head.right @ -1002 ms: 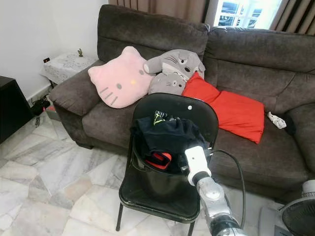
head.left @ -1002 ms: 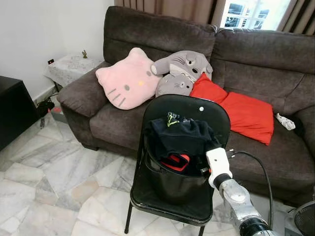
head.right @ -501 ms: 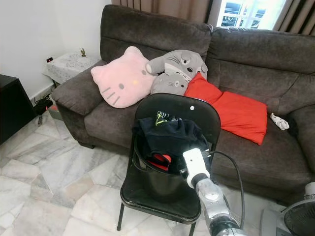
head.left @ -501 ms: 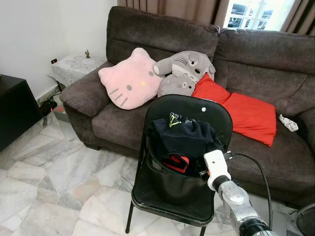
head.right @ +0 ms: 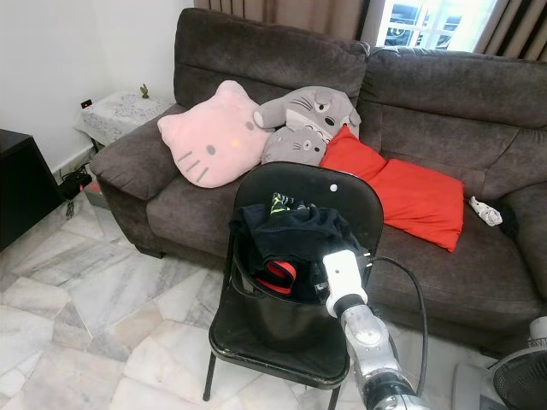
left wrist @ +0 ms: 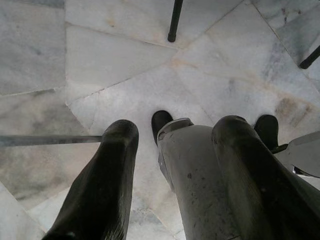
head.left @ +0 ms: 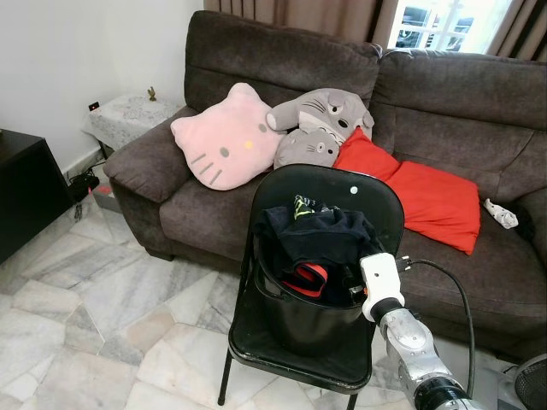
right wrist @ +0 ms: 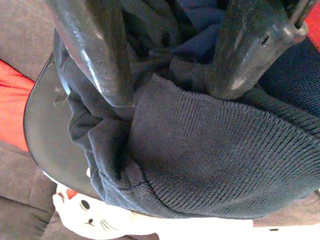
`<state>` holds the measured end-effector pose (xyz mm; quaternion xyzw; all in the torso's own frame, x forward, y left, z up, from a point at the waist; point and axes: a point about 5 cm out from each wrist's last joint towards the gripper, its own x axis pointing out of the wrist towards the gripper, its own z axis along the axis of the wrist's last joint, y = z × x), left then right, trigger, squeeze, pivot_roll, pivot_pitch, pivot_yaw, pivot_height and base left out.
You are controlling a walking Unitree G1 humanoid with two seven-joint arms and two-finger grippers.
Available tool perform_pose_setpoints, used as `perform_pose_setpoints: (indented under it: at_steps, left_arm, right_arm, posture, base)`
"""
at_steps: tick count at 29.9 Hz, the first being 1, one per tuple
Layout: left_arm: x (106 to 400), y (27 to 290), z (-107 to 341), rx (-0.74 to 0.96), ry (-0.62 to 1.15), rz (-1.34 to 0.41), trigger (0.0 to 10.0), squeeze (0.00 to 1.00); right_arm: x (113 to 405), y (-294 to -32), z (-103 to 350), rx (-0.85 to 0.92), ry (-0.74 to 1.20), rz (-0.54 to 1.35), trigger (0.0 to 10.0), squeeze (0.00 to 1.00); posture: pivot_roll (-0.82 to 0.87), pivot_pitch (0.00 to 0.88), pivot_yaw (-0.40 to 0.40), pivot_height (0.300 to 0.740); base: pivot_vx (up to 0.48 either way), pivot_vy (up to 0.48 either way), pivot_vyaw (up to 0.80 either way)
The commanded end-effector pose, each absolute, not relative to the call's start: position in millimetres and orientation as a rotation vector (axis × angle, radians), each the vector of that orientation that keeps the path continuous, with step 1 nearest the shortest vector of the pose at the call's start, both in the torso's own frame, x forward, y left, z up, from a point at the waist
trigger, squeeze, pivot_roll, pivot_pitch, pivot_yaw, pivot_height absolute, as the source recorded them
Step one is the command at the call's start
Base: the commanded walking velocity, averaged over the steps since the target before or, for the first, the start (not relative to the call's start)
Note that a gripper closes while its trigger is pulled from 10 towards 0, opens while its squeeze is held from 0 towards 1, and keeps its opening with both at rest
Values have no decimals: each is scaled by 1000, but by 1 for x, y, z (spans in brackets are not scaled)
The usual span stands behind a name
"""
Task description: Hang hanger
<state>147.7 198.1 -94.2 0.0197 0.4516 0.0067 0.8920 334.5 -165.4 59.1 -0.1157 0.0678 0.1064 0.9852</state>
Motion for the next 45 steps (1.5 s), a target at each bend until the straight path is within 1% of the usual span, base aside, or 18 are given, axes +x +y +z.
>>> perform_pose_setpoints:
  at_steps: [1,3,11,15,19,24,26,32,39,45]
  left_arm:
    - [143,198,-97,51,971,4,10000,0]
    - [143,198,-97,50,971,5,10000,0]
    - [144,199,-96,56,971,0,10000,0]
    - [145,199,-96,57,971,-2,10000,0]
    - [145,199,-96,58,971,-4,10000,0]
    - [146,198,-96,58,972,-9,10000,0]
    - [146,198,-96,56,971,-6,10000,0]
    - [147,199,-95,55,972,-5,10000,0]
    - [147,199,-95,60,975,-10,10000,0]
    - [146,200,-95,67,974,-15,10000,0]
  right_arm:
    - [334,-166,61,-229,112,205,10000,0]
    - [333,-169,62,-227,104,187,10000,0]
    - [324,-195,61,-245,53,22,10000,0]
    - [325,-198,63,-257,48,-11,10000,0]
    - [326,-196,62,-255,58,1,10000,0]
    - [329,-184,59,-256,98,81,10000,0]
    - [328,-181,50,-302,174,113,10000,0]
    - [322,-179,41,-301,226,126,10000,0]
    - [320,-177,38,-294,231,133,10000,0]
    - [327,-170,49,-267,174,160,10000,0]
  posture:
    - [-6,0,-37,740]
    - [-7,0,-37,740]
    - [-18,0,-33,740]
    - [-23,0,-31,740]
    - [-24,0,-28,740]
    - [-18,0,-32,740]
    - [-14,0,-36,740]
    - [-16,0,-34,740]
    - [-15,0,-32,740]
    - [-12,0,-30,740]
  base:
    - [0,0,0]
    - [0,0,0]
    - [0,0,0]
    - [0,0,0]
    - [0,0,0]
    - [0,0,0]
    - [0,0,0]
    - [0,0,0]
    - [0,0,0]
    - [0,0,0]
